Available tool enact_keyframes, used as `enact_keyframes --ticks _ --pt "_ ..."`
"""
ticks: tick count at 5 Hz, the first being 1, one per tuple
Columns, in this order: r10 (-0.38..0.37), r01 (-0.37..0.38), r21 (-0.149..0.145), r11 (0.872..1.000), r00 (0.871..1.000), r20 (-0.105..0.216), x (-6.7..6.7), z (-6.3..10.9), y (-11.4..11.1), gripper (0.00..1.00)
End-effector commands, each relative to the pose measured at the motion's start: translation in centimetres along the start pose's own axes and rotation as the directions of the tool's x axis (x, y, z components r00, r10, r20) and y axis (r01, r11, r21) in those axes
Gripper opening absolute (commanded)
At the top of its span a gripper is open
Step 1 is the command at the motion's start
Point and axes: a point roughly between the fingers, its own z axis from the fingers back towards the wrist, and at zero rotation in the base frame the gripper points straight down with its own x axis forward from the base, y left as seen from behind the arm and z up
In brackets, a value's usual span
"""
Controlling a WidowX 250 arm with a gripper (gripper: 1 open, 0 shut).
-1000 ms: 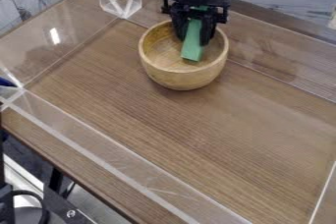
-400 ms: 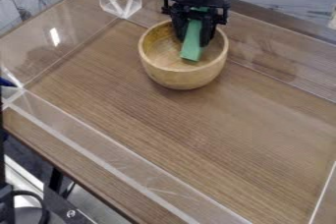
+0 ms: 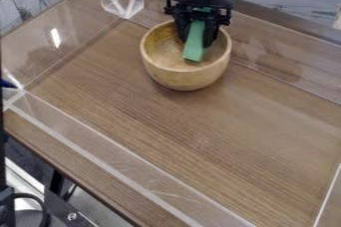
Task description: Put the green block in the brown bowl
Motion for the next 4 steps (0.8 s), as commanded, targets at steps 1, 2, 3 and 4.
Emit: enact_keyframes --ticks 1,2,3,4 --pt "0.031 -0.031 0.017 0.999 0.999 -0.009 0.12 -1.33 1.36 0.0" --pt "0.032 -0.032 0.016 0.999 0.999 -0.013 0.06 -1.42 1.43 0.0" --pt "0.033 -0.032 0.015 0.999 0.999 -0.015 0.0 -1.42 1.48 0.0" --pt "0.036 -0.035 0.024 0.999 0.999 -0.03 -0.09 -2.15 1.69 0.0"
